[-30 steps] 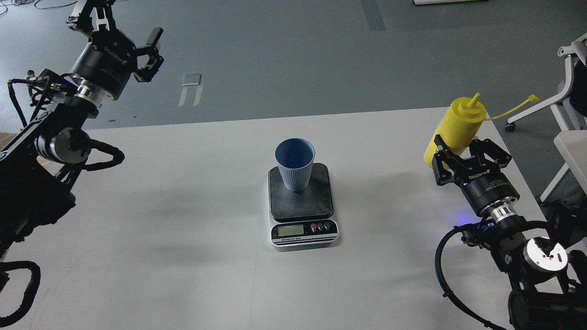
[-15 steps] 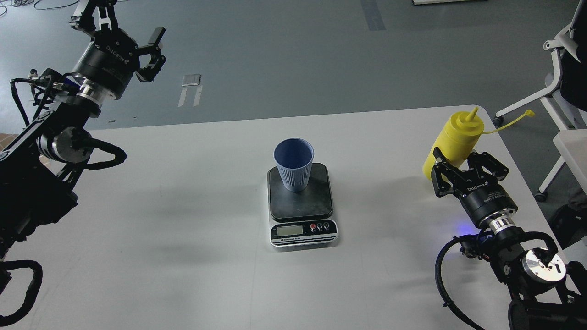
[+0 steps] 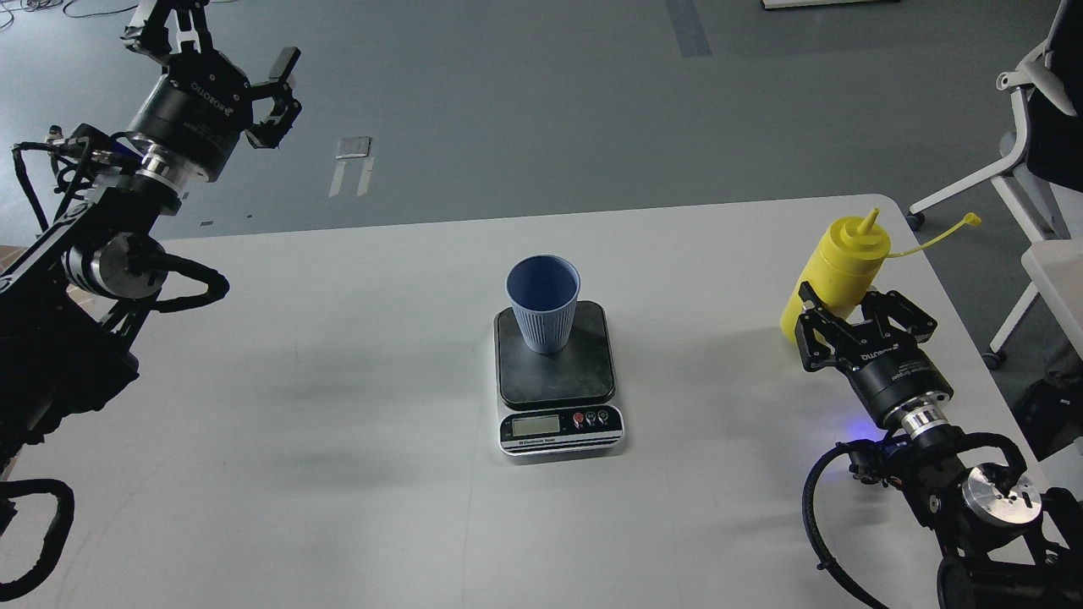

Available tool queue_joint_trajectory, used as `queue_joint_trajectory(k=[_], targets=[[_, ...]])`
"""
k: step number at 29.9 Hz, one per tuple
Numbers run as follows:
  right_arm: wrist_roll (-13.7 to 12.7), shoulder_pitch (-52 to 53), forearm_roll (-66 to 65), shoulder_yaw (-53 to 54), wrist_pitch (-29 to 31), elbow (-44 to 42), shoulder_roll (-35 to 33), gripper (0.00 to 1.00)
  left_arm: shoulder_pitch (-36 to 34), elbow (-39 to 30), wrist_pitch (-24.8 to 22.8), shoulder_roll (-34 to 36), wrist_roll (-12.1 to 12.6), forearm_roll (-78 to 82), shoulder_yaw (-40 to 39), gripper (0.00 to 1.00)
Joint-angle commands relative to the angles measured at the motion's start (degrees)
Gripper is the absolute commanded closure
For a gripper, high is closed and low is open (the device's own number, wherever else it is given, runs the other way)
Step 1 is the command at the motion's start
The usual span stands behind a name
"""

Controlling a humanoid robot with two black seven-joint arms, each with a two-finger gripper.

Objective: Pour seasoning into cup on scale with both arms
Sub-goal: 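Lower the yellow bottle onto the table and open the right gripper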

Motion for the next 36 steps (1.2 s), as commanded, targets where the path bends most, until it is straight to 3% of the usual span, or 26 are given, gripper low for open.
queue_joint_trajectory(k=[1,6,9,11,22,36], targets=[[0.0,0.0,0.0,0.0,0.1,-0.3,0.0,0.49,0.0,0.0,0.0,0.0,0.0,0.0,0.0,0.02],[0.0,0.0,0.1,-0.1,-0.1,-0.5,0.0,0.39,0.1,0.0,0.0,0.0,0.0,0.0,0.0,0.02],[0.0,0.0,0.0,-0.3,-0.1,-0.5,0.0,0.27,0.0,0.0,0.0,0.1,0.0,0.0,0.0,0.02],[0.0,0.0,0.0,-0.4,-0.1,-0.5,0.0,0.08,0.0,0.0,0.0,0.1,0.0,0.0,0.0,0.02],[0.0,-0.5,0.1,-0.4,0.4,0.3,0.0,0.02,-0.1,0.0,0.0,0.1,0.0,0.0,0.0,0.02],[0.0,-6.7,0.1,0.1,2.6,4.8,0.0,0.02,0.0,0.0,0.0,0.1,0.0,0.0,-0.1,0.02]])
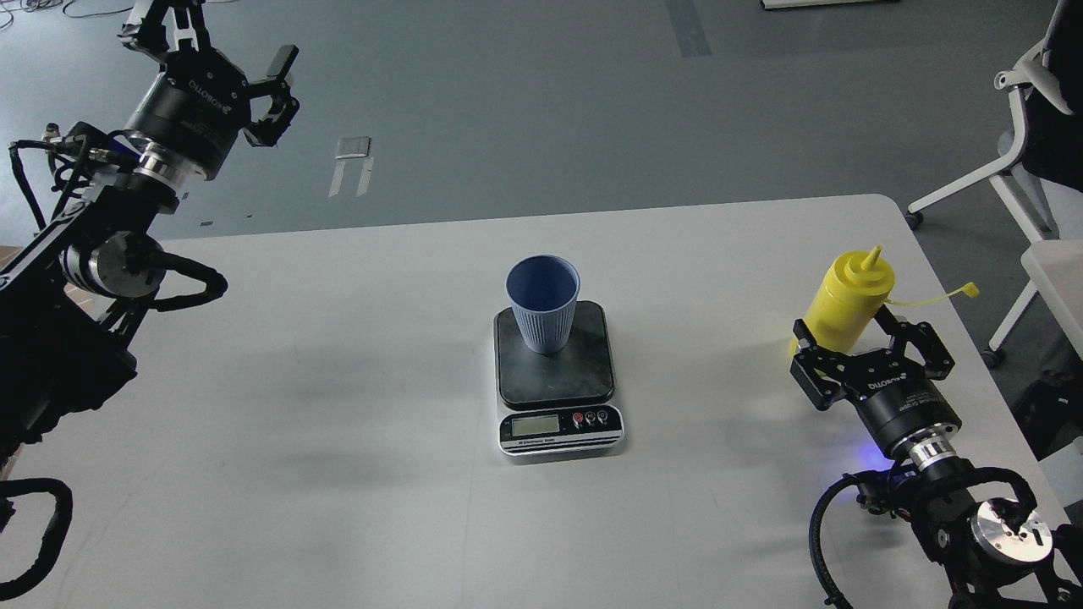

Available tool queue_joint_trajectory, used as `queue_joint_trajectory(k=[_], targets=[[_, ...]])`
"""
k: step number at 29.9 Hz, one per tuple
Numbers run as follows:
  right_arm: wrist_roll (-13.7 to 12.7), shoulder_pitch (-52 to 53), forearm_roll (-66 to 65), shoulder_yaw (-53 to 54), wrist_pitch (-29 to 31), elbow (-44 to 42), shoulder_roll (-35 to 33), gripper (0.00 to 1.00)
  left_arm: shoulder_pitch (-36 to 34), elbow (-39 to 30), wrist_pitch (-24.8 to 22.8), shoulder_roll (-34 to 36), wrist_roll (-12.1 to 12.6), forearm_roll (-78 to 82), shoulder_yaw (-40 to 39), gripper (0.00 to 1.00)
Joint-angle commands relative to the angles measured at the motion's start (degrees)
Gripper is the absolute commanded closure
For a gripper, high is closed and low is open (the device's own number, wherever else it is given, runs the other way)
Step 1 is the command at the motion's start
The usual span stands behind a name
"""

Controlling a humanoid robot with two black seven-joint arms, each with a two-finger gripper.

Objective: Pour seasoning into cup on scale with both arms

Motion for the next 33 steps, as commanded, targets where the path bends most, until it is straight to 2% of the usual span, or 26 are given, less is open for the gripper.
queue_joint_trajectory(k=[1,16,24,33], targets=[[0.0,-2.1,0.0,0.1,0.4,2.5,0.0,0.02,0.0,0.0,0.0,-0.1,0.0,0.0,0.0,0.02],[0.0,-10.9,0.1,1.2,2.0,10.4,0.0,0.02,0.2,-0.1,0.0,0.1,0.0,0.0,0.0,0.02],[0.0,-17.9,0.2,1.7,8.6,14.8,0.0,0.02,0.2,-0.1,0.0,0.3,0.0,0.0,0.0,0.02],[-0.1,-22.9,2.0,4.0,8.9,18.9,0.0,0.00,0.3,0.0,0.0,0.3,0.0,0.0,0.1,0.02]])
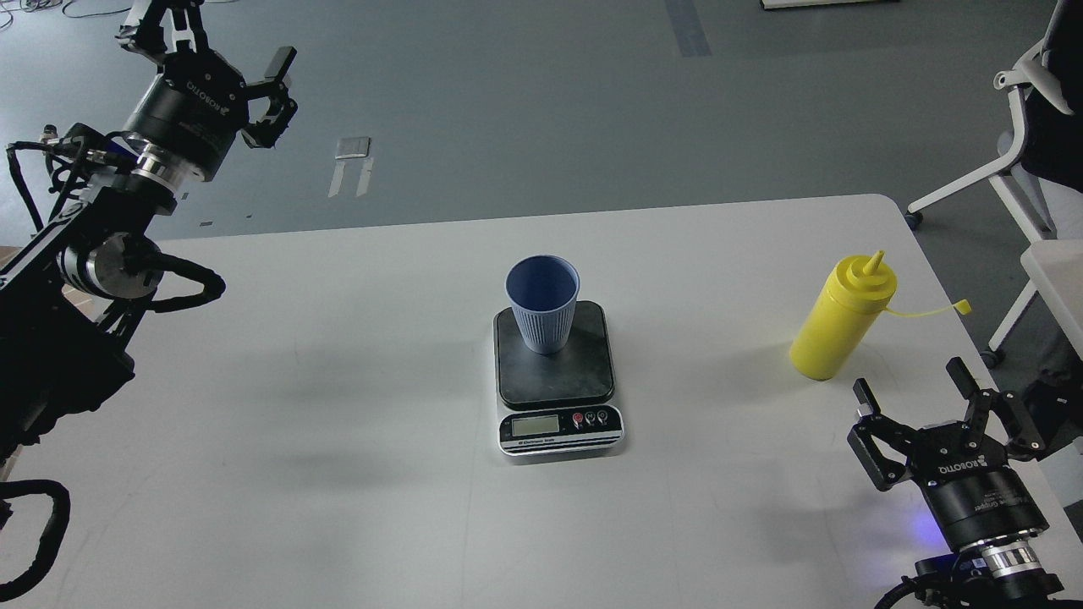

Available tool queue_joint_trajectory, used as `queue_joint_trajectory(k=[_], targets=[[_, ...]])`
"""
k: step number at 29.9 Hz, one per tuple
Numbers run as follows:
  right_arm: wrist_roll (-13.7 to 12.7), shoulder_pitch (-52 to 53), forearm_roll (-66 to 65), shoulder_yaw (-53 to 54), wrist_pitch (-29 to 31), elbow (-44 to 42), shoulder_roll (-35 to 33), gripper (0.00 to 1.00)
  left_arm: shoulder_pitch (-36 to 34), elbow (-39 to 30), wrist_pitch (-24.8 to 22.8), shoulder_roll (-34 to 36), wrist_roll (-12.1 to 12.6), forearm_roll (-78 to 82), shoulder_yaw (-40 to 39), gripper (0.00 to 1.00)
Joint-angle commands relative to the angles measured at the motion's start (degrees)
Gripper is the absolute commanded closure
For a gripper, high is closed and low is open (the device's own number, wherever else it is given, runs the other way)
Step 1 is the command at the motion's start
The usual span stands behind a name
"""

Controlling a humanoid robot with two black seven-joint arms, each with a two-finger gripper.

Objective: Pour seasoning into cup on scale with both arms

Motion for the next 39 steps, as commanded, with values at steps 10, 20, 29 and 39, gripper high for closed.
queue_joint_trajectory(k=[10,20,29,39], targets=[[-0.1,-3.1,0.7,2.6,0.0,8.0,-1.1,0.00,0.1,0.1,0.0,0.2,0.0,0.0,0.0,0.02],[-0.2,-2.8,0.7,4.4,0.0,15.8,-3.1,0.00,0.1,0.1,0.0,0.3,0.1,0.0,0.0,0.02],[-0.2,6.4,0.2,5.0,0.0,15.0,-15.2,0.00,-0.1,0.1,0.0,0.8,0.0,0.0,0.0,0.02],[-0.2,29.1,0.0,-2.2,0.0,2.2,-33.7,0.00,-0.3,0.1,0.0,0.7,0.0,0.1,0.0,0.02]])
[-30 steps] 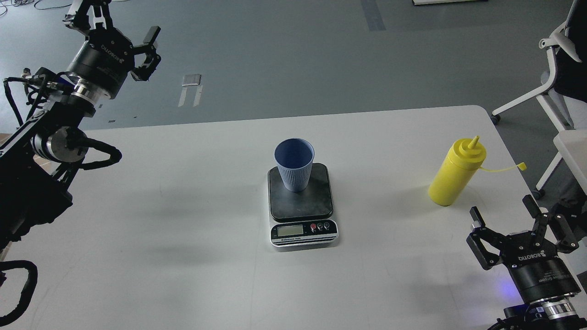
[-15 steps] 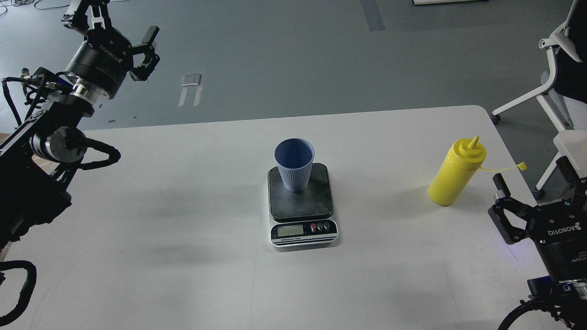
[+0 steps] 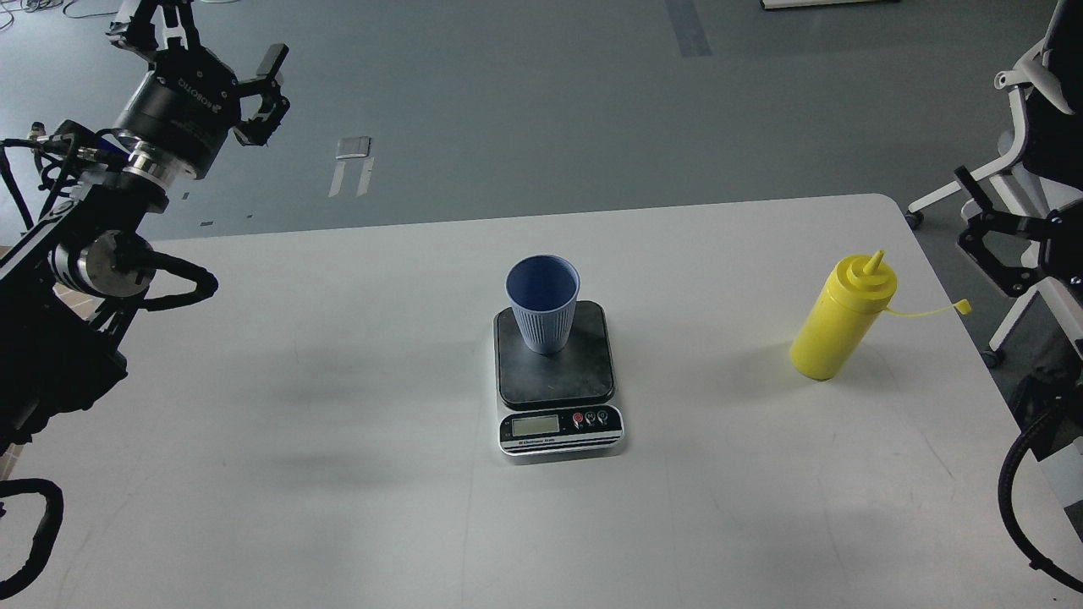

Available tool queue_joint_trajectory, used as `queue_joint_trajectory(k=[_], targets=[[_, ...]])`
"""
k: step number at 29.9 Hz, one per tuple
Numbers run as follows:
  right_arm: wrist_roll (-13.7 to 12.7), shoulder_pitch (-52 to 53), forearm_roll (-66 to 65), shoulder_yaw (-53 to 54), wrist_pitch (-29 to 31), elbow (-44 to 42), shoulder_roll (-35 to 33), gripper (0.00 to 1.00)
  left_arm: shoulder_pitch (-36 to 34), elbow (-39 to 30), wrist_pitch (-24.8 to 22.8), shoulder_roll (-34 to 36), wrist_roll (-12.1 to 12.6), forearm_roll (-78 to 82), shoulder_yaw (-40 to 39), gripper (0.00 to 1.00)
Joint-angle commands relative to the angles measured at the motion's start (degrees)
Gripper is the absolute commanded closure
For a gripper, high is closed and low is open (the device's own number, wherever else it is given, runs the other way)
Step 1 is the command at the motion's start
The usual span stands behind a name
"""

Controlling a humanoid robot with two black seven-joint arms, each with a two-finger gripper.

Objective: Pour seasoning into cup on scale with both arms

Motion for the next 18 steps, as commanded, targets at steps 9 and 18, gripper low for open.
queue_joint_trajectory(k=[9,18], targets=[[0.0,39.4,-0.3,-26.3,0.0,-25.4,-7.7,0.00,-2.1,0.0,0.0,-0.1,-0.1,4.0,0.0,0.02],[0.2,54.4,-8.9,-34.3,0.0,-44.3,8.8,0.00,-3.3,0.0,0.0,0.0,-0.1,5.0,0.0,0.02]])
